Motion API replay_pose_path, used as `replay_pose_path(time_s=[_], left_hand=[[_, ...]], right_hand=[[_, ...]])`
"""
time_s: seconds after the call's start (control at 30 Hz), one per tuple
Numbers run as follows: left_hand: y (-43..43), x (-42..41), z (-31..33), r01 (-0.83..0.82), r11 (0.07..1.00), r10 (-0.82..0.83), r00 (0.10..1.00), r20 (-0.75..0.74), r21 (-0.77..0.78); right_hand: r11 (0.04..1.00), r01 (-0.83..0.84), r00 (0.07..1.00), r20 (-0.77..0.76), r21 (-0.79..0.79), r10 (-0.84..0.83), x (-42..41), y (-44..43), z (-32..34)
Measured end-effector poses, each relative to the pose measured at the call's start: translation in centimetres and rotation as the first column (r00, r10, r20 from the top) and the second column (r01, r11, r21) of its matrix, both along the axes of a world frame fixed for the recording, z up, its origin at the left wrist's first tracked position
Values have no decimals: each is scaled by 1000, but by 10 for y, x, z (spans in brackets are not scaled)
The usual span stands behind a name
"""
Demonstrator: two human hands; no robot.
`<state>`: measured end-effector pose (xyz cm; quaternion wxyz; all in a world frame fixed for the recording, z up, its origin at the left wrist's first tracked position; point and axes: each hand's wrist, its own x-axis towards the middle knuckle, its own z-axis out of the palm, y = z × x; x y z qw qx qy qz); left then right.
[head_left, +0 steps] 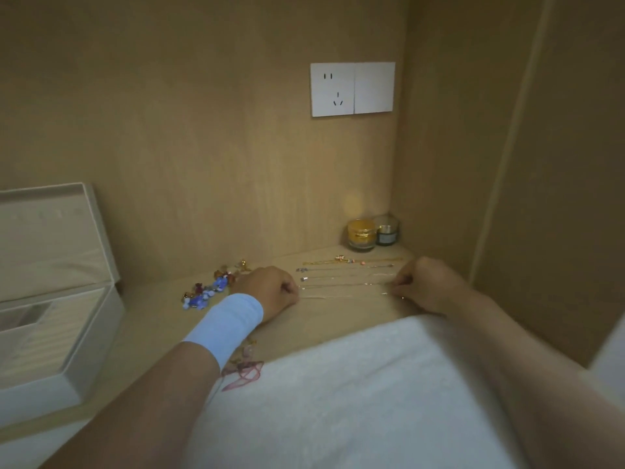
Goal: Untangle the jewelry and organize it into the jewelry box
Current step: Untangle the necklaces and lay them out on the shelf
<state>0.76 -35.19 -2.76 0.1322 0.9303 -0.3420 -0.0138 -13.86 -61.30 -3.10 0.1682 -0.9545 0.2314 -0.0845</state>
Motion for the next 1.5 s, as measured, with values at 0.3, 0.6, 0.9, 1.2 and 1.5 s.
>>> replay_pose_path(time_s=[0.3,0.6,0.9,1.2,1.5], left_hand=[[2,-6,-9,155,988,-154,983,102,1],[31,-1,7,120,975,-117,993,24,-186],[107,-4,13,-54,983,49,998,-33,-173],[134,-9,-12,-70,980,53,994,-92,-187],[123,-7,-17,-219,793,50,953,-298,-568]], right_hand=[[984,-170,985,-33,-58,168,6,11,-2],[981,-160,987,12,-114,162,9,38,14],[853,-519,854,85,56,514,56,157,32],[827,-561,826,-85,-39,557,97,203,3],[821,-562,823,170,104,542,101,204,-4]])
